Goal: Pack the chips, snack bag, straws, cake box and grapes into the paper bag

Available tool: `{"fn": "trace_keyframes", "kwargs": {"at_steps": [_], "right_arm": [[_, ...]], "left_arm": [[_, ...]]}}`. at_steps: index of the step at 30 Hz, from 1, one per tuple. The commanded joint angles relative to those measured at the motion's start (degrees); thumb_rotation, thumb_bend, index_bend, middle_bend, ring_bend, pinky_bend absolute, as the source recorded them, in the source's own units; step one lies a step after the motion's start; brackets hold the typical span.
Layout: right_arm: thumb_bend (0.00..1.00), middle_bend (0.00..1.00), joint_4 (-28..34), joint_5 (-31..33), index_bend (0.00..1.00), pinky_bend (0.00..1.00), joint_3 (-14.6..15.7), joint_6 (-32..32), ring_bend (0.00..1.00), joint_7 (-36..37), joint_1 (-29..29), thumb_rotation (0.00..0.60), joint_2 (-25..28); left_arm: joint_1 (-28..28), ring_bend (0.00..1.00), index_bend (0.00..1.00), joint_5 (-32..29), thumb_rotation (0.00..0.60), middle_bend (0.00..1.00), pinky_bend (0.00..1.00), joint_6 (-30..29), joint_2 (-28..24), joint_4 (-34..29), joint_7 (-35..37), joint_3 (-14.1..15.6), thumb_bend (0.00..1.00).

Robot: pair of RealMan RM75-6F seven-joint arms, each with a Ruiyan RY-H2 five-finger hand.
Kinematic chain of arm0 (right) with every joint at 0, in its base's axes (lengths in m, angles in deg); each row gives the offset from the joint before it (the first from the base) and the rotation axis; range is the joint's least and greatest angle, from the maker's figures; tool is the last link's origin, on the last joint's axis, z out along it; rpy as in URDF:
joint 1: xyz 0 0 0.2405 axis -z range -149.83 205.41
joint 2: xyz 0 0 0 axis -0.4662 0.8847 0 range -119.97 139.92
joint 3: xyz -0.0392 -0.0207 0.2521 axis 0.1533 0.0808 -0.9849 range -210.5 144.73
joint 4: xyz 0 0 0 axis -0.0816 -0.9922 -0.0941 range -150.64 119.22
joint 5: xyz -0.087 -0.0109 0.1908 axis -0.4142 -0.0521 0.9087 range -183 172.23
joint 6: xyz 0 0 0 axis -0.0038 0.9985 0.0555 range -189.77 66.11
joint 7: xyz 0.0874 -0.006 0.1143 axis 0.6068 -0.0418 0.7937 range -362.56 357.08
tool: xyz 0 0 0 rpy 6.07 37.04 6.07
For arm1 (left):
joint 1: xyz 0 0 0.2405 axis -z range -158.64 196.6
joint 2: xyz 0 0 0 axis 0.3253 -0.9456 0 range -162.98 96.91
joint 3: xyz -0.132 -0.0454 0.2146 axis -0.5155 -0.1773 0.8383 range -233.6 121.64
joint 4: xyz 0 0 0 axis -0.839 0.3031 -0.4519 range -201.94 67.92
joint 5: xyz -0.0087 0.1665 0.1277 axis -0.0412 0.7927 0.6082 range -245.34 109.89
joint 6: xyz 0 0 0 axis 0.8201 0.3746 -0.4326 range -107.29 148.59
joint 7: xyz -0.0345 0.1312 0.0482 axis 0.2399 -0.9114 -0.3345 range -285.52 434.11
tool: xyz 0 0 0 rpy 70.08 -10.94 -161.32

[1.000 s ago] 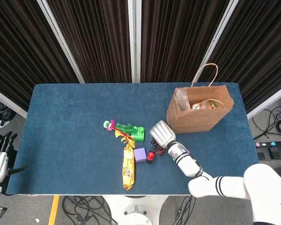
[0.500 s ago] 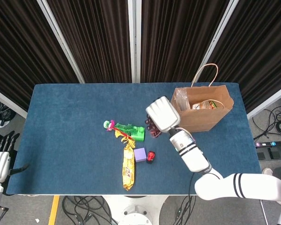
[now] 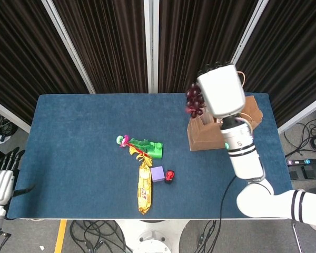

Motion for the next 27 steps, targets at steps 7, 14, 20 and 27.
{"fn": "trace_keyframes", "kwargs": {"at_steps": [7,14,20,27], "right_arm": [[0.3,0.72,-12.19,0.4,0.97,0.79,2.63,-0.24,0.67,2.13,5.59,0.6,4.57],[0.3,0.72,-20.12,-2.23,0.97,0.79,7.23,-3.46,0.67,3.16,7.55,0.6,1.53],[0.3,0.72,-22.24,-3.12,0.95,0.77,9.88,-7.18,0.67,1.53,7.62,0.6,-0.27],[0.31,0.72,-23.68,-4.44,0.91,0.76,10.22,-7.83,0.66,1.11,7.21,0.6,-2.75]], "left_arm": [[0.29,0.0,0.05,0.3,0.6,0.01,0.12,0.19,0.3,-0.36,-0.7,0.22,0.09],[0.4,0.0,0.05,0.11,0.6,0.01,0.12,0.43,0.3,-0.58,-1.22,0.24,0.09],[0.53,0.0,0.05,-0.02,0.6,0.01,0.12,0.77,0.49,-0.27,-1.29,0.32,0.09],[0.5,0.0,0.05,-0.33,0.6,0.01,0.12,0.86,0.94,0.56,-1.02,0.25,0.09]]}}
